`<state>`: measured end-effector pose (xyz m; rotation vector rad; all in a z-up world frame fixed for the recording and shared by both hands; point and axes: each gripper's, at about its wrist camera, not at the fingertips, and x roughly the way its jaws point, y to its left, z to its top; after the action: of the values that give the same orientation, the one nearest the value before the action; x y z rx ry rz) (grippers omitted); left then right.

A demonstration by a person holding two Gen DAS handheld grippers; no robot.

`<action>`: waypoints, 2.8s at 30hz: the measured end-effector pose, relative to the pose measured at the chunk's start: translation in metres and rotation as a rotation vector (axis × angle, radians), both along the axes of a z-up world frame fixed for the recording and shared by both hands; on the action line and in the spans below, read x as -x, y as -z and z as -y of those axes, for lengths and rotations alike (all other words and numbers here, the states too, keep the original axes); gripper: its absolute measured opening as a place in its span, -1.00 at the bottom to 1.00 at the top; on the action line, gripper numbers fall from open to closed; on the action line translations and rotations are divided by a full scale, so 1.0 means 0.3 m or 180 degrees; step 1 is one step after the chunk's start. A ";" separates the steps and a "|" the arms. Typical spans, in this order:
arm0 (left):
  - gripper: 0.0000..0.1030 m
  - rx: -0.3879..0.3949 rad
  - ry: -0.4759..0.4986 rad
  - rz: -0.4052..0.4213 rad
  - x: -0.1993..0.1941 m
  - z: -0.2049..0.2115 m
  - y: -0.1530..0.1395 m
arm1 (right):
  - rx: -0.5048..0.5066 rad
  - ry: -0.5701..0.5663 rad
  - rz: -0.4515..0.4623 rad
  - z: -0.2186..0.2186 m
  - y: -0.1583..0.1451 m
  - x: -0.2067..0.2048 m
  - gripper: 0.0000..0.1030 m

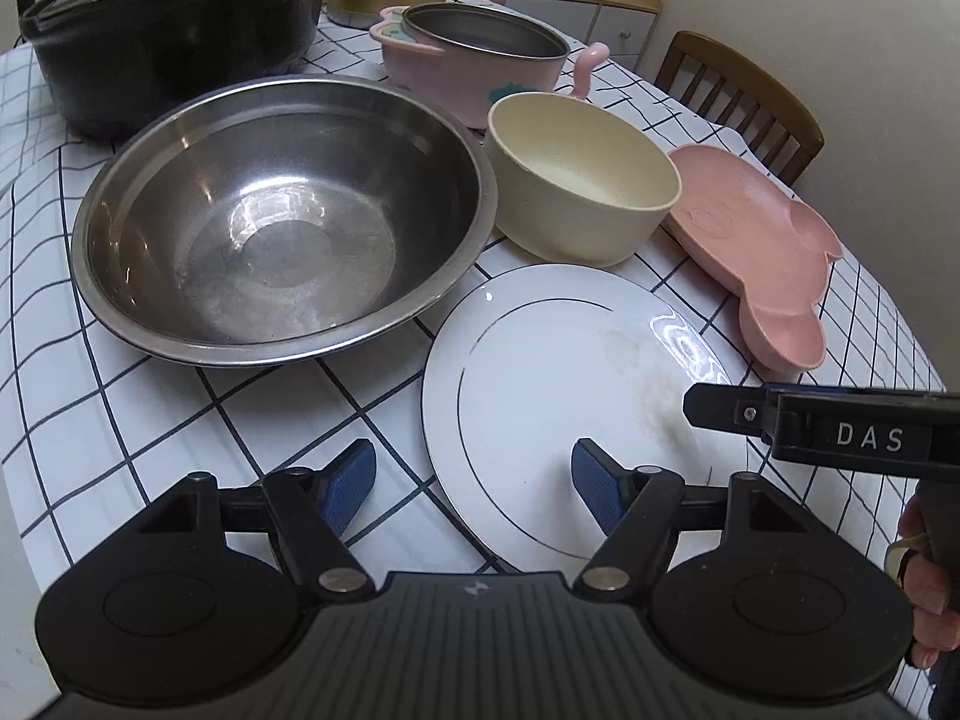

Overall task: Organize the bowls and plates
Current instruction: 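Move both tools to the rim of the small white plate, then close the left tool on the small plate rim while the right tool grips it, lift, then carry the small white plate and lower it onto the large white plate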

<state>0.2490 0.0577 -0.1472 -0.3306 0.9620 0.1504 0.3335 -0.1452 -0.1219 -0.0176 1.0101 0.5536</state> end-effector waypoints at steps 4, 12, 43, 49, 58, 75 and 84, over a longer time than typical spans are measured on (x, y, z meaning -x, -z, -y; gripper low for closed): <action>0.08 0.0145 -0.0013 0.0008 -0.003 -0.019 -0.005 | -0.0053 0.0015 -0.0078 0.004 0.017 -0.016 0.04; -0.38 0.0497 -0.0184 0.0039 -0.002 -0.083 -0.007 | -0.0226 0.0054 -0.0203 0.018 0.030 -0.035 -0.34; -0.70 0.1184 -0.0141 0.0030 0.115 -0.151 0.034 | -0.0768 0.0269 -0.0611 0.168 0.046 0.032 -0.85; -0.70 0.1173 -0.0011 0.0049 0.173 -0.102 -0.008 | -0.0774 0.0294 -0.0638 0.223 0.015 0.109 -0.85; -0.70 0.1148 0.0229 0.0114 0.284 -0.013 -0.106 | -0.0865 0.0477 -0.0606 0.341 -0.066 0.268 -0.85; -0.70 0.1102 0.0713 0.0141 0.498 0.175 -0.243 | -0.0929 0.0824 -0.0529 0.551 -0.196 0.623 -0.85; -0.70 0.1075 0.1004 0.0100 0.599 0.284 -0.272 | -0.0938 0.1061 -0.0491 0.659 -0.221 0.795 -0.85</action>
<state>0.0693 -0.0276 -0.0657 -0.4839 0.9958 -0.3078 0.0951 -0.3428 -0.0555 0.4534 1.0456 0.3965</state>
